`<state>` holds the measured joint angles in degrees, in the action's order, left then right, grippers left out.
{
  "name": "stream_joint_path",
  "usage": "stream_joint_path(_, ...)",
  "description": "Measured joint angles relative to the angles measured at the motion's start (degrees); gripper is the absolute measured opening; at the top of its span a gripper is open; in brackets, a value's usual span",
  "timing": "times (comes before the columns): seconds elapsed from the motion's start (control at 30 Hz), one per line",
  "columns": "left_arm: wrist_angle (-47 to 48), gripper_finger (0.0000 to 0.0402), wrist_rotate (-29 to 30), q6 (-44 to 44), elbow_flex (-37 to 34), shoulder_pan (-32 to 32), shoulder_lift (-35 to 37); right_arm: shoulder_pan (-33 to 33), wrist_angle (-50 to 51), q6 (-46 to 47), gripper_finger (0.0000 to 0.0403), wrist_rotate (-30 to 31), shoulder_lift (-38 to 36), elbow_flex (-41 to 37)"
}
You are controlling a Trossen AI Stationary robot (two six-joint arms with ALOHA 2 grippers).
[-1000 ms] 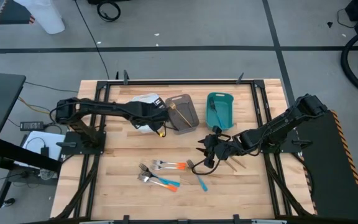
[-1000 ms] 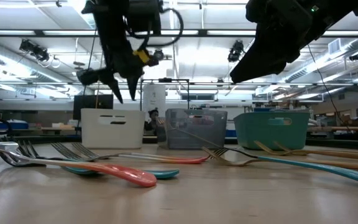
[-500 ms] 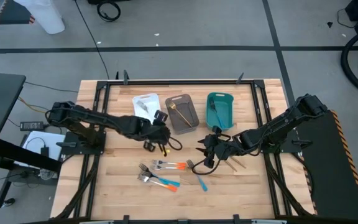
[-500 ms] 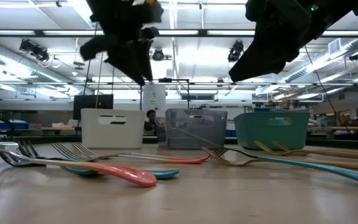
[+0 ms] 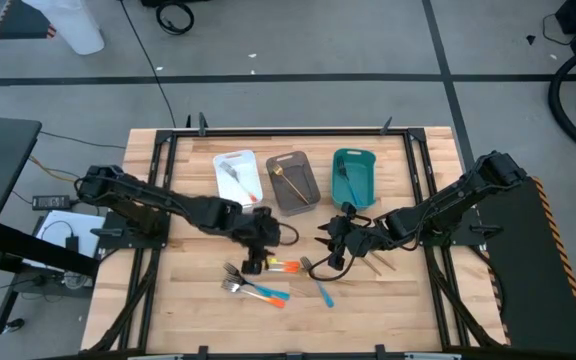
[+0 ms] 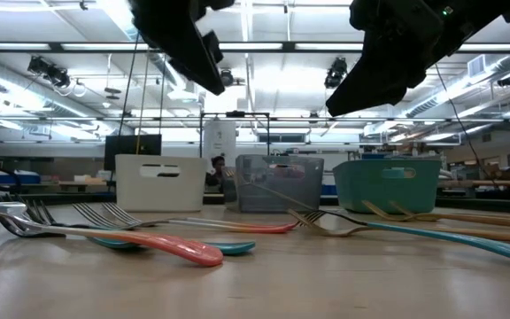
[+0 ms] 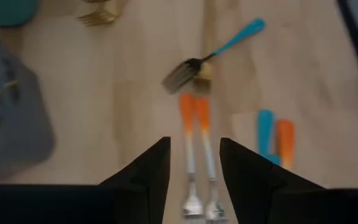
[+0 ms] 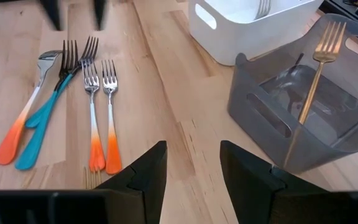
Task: Sort silverware by color (type)
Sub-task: Put the orange fork into the white bin
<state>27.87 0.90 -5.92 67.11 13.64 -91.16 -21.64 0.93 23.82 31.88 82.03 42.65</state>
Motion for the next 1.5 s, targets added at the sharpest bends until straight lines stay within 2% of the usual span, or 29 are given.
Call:
stream_joint_path(0.2, -0.4, 0.0148, 7.8, -4.1, 0.0, 5.4, -3.6, 0.0, 0.0, 0.0, 0.0160, 0.0, 0.0, 0.0)
stream_joint_path(0.37, -0.4, 0.0148, 12.2, -7.6, 0.0, 6.5, -7.3, 0.0, -0.4, 0.0, 0.0160, 0.0, 0.0, 0.0)
stream_joint_path(0.87, -1.9, 0.0148, 12.5, -10.0, 0.0, 6.4, -16.4, 0.0, -1.3, -1.3, 0.0160, 0.0, 0.0, 0.0)
stream_joint_path(1.17, -2.1, 0.0148, 12.3, -10.0, 0.0, 6.1, -19.4, 0.0, -1.3, -1.3, 0.0160, 0.0, 0.0, 0.0)
stream_joint_path(1.33, -2.0, 0.0134, 11.7, -8.3, 0.1, 5.4, -19.4, 0.0, -1.3, -1.3, 0.0160, 0.0, 0.0, 0.0)
stream_joint_path(1.5, -2.0, 0.0102, 10.0, -6.6, 0.1, 4.7, -19.7, 0.0, -1.3, -1.3, 0.0160, 0.0, 0.0, 0.0)
